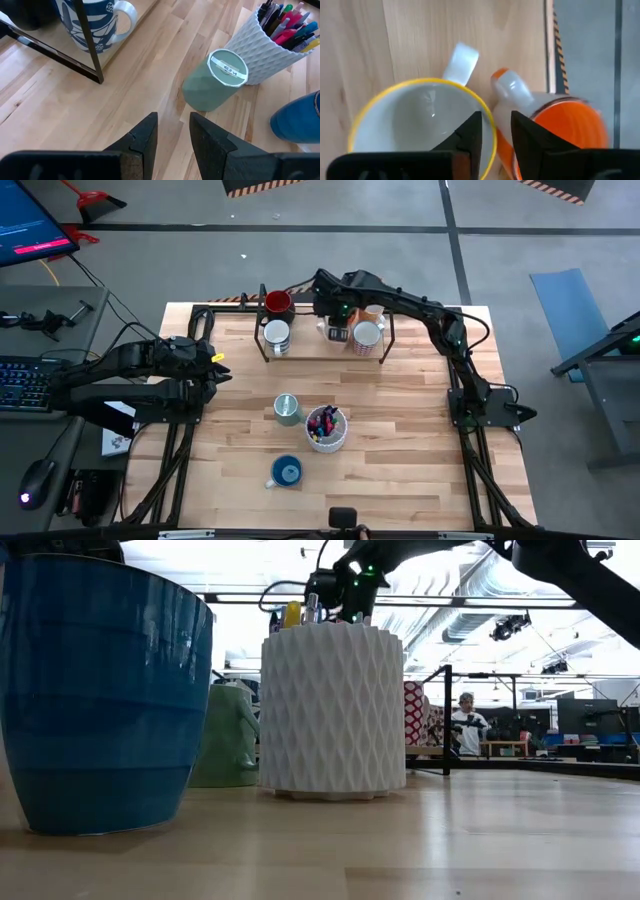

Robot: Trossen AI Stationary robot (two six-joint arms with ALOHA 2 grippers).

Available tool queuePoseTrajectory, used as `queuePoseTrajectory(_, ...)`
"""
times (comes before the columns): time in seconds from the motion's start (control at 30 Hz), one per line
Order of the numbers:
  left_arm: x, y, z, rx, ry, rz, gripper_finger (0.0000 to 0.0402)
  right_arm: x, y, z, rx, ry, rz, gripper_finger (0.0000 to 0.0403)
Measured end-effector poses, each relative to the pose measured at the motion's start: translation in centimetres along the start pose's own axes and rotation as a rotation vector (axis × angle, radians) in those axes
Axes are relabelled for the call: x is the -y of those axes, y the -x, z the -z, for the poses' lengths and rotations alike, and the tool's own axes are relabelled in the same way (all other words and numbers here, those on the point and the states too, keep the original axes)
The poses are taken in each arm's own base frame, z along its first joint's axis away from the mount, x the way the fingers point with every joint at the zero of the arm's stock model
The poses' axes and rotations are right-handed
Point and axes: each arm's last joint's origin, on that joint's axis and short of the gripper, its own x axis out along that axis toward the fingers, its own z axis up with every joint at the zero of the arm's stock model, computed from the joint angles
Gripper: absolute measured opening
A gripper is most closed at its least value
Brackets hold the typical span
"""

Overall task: Place coffee mugs
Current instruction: Put the orange pattern mug on the shelf, then prepare the green mug

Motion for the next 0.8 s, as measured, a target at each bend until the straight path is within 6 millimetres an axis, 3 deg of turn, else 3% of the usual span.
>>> queuePoseTrajectory(0.4, 0.0, 0.0, 0.0, 0.0, -0.01, 0.0, 0.0104, -1.3, 4.7, -0.9, 0.043, -0.045, -0.048, 0.0081)
queuePoseTrajectory(0.6, 0.0, 0.0, 0.0, -0.001, -0.017, 0.0, 0.0104, -4.9, 6.3, -1.2, 0.055, -0.016, -0.259, 0.0081)
queuePoseTrajectory(0.8, 0.0, 0.0, 0.0, 0.0, -0.018, 0.0, 0.0104, -9.7, 6.4, -2.1, 0.047, 0.074, -0.383, 0.008)
